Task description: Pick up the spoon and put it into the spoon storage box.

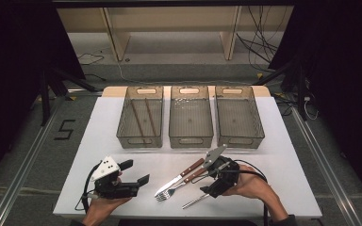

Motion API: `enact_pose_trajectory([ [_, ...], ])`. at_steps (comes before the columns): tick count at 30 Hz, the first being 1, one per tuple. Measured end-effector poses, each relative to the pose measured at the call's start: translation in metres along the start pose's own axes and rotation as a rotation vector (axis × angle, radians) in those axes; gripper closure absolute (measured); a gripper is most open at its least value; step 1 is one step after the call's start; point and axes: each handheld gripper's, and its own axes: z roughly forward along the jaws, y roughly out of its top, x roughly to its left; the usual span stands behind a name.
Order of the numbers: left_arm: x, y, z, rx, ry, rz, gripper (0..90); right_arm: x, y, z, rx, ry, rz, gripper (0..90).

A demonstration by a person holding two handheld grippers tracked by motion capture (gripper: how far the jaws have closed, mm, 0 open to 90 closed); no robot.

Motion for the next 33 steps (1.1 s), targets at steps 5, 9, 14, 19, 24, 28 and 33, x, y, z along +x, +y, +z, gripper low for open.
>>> enact_pose_trajectory([
  [5,-0.001,0.0,0.0,0.001,0.0,0.006,15.5,0.006,-0.001,0.002,0.058,0.006,-0.08,32.7],
  [9,0.0,0.0,-0.002,-0.004,0.001,0.0,15.5,0.01,-0.002,0.007,0.11,0.009,-0.129,37.1],
  [14,-0.001,0.0,-0.001,-0.003,0.001,0.005,15.5,0.013,-0.004,0.015,0.201,0.013,-0.175,41.4],
  [19,-0.001,0.0,-0.001,-0.002,0.001,0.006,15.6,0.013,-0.005,0.024,0.247,-0.002,-0.192,44.5],
  [24,-0.001,0.0,-0.001,-0.001,0.001,0.008,15.5,0.015,-0.003,0.03,0.282,-0.009,-0.208,48.8],
  [28,-0.001,0.0,-0.001,0.0,0.001,0.009,15.5,0.014,-0.004,0.033,0.292,-0.008,-0.206,52.1],
  [33,-0.001,0.0,-0.001,-0.001,0.001,0.008,15.5,0.014,-0.002,0.036,0.321,0.006,-0.209,56.7],
])
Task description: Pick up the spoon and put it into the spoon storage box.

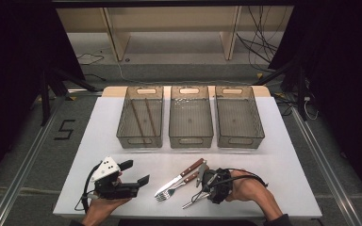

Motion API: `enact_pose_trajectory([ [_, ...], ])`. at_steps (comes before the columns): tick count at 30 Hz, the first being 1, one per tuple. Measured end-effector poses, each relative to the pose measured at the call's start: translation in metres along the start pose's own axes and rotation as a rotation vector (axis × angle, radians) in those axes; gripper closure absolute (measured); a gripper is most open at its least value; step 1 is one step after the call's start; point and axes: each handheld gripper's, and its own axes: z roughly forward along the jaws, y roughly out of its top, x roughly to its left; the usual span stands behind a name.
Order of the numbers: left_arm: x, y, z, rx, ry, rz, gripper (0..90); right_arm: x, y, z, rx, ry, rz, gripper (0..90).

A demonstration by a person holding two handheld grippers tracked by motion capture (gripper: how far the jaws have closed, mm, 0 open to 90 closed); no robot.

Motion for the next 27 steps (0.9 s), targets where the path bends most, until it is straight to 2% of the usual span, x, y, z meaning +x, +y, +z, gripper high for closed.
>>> enact_pose_trajectory([
  [2,0.0,0.0,0.0,-0.001,0.0,0.001,15.5,-0.001,0.0,0.0,0.004,0.005,-0.008,57.4],
  [7,0.0,0.0,0.0,0.0,-0.001,0.002,15.6,-0.002,0.001,0.0,0.007,0.023,0.008,60.6],
  [11,0.0,0.0,0.0,0.0,0.0,0.002,15.5,-0.002,0.003,0.0,0.022,0.031,-0.005,62.5],
  [27,0.0,0.0,0.0,0.002,0.0,0.0,15.5,0.003,0.015,0.001,0.092,0.041,-0.092,74.9],
])
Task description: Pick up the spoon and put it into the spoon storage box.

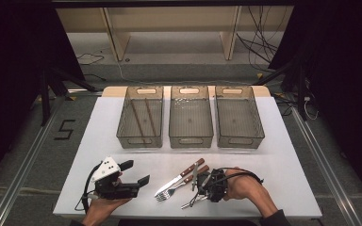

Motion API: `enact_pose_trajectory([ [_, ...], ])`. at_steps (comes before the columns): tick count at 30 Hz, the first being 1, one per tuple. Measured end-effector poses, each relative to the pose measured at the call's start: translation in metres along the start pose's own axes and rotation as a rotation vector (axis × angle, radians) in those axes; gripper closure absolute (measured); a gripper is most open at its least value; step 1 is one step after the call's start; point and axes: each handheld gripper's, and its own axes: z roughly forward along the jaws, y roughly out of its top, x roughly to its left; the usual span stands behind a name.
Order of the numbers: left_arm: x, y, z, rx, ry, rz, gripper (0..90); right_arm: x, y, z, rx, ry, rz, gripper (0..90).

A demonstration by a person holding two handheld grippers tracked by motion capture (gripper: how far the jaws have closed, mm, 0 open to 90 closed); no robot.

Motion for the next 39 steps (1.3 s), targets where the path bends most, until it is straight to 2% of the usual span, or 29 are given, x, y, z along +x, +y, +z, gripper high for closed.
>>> enact_pose_trajectory([
  [13,0.0,0.0,0.0,0.002,-0.001,-0.001,15.5,0.0,0.001,0.001,-0.005,0.021,-0.038,84.6],
  [26,0.0,0.0,0.0,0.001,-0.001,-0.002,15.6,-0.001,0.0,-0.001,-0.002,0.014,-0.027,86.1],
  [31,0.0,0.0,0.0,0.001,0.001,0.0,15.5,-0.003,-0.001,-0.004,-0.029,0.009,0.012,86.1],
  [33,0.0,0.0,0.0,0.002,0.0,0.002,15.5,-0.004,-0.001,-0.007,-0.037,-0.013,0.035,86.2],
  [34,0.0,0.0,0.0,0.002,0.001,0.002,15.5,-0.007,-0.002,-0.009,-0.042,-0.018,0.031,86.2],
  [39,0.0,0.0,0.0,0.002,0.001,-0.001,15.6,-0.019,-0.007,-0.022,-0.141,-0.051,0.103,86.2],
])
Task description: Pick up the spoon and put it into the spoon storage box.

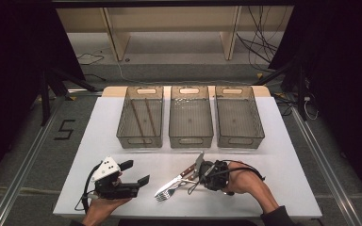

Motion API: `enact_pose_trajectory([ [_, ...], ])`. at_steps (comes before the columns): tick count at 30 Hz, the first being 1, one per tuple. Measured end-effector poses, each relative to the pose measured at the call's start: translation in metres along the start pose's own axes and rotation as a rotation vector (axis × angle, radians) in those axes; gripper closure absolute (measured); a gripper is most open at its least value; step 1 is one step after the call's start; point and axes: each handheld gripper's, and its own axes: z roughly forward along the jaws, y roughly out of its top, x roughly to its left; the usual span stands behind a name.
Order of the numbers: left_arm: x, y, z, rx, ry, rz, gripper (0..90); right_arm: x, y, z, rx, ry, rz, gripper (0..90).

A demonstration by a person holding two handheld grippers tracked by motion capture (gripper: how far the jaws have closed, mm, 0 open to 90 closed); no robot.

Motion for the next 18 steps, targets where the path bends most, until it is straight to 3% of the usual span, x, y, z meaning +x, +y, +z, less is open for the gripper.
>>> enact_pose_trajectory([
  [3,0.0,0.0,0.0,0.0,0.0,-0.002,15.5,-0.01,-0.002,-0.01,-0.078,-0.016,0.055,86.1],
  [8,0.0,0.0,0.0,0.001,0.0,0.0,15.5,-0.027,-0.004,-0.027,-0.219,-0.022,0.194,86.2],
  [18,0.0,0.0,0.0,0.003,-0.001,0.0,15.6,-0.055,-0.002,-0.051,-0.442,-0.021,0.348,86.2],
])
